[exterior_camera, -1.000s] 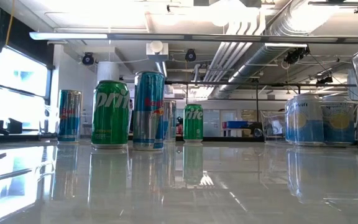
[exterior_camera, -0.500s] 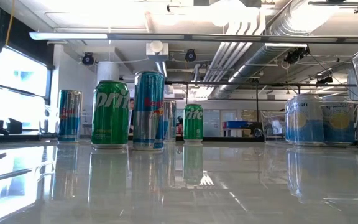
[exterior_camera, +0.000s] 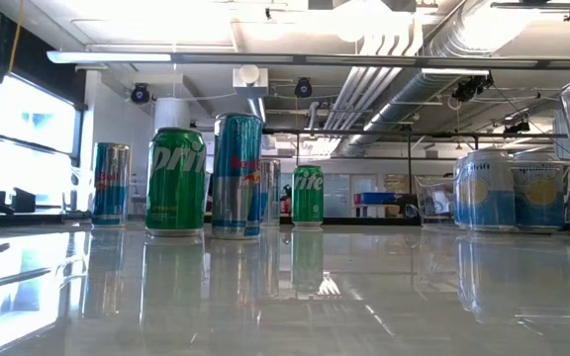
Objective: Sort soda cans
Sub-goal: Put the top green soda can into the bottom transparent bin
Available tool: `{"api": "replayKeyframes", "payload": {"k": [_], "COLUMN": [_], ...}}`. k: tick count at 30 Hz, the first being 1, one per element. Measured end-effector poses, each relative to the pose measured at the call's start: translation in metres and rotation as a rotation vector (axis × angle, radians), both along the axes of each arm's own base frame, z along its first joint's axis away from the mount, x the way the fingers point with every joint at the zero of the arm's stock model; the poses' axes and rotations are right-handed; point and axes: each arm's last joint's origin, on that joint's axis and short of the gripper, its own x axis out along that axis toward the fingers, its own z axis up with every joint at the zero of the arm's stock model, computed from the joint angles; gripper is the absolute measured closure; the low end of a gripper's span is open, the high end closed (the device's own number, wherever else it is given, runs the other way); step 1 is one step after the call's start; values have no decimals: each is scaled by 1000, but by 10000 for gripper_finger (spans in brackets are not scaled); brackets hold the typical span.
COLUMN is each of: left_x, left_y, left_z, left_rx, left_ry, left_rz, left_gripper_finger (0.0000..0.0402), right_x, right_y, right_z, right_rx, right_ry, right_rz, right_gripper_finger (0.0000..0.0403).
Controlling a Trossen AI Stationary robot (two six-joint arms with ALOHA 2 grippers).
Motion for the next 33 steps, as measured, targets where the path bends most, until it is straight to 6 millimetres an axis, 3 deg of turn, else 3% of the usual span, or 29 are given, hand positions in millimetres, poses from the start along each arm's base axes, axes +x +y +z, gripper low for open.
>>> {"api": "replayKeyframes", "payload": {"k": [3, 5, 10, 16, 20, 26, 33], "left_x": [6, 8, 9, 6, -7, -39, -52], "left_y": [5, 9, 11, 7, 7, 19, 31], "left_z": [-14, -20, -28, -28, -27, -27, -29], "left_rx": [-2, -13, -19, -23, -36, -20, 36], "left_ry": [-38, -70, -85, -86, -44, 21, 22], "left_rz": [11, 26, 32, 17, 45, 239, 380], "left_gripper_finger": [73, 73, 73, 73, 73, 73, 73], "right_x": [3, 3, 13, 45, 61, 75, 88], "right_y": [-24, -45, -109, -205, -273, -364, -440], "right_z": [13, 12, -10, -38, -51, -58, -79], "right_rx": [-45, -58, -51, -37, -33, -93, -16], "right_ry": [-51, -49, -130, -369, -450, -514, -450], "right_rz": [-2, -18, -64, -140, -190, -276, -320], "right_gripper_finger": [46, 46, 46, 46, 46, 46, 46]}}
